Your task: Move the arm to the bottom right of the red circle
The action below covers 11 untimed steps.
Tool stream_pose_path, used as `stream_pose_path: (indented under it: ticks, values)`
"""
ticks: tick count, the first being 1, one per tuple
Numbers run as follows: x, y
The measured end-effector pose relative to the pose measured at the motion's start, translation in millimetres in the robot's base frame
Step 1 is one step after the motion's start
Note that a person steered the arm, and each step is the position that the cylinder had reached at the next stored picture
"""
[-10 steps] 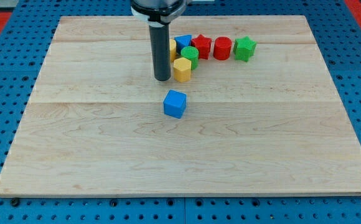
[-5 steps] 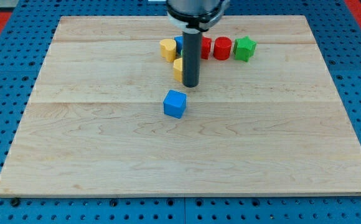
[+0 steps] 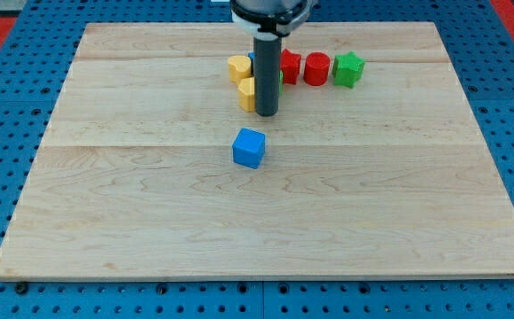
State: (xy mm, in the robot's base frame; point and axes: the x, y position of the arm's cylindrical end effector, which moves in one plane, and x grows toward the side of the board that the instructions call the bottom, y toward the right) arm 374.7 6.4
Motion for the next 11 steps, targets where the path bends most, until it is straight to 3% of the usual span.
stream_pose_path:
  ticks: [2, 3, 4, 6, 8, 9, 11]
  values:
    - [18, -4]
    - [21, 57]
    - [-9, 108]
    - [-82, 99]
    - [-49, 113]
    - [-68, 88]
    - [-144, 58]
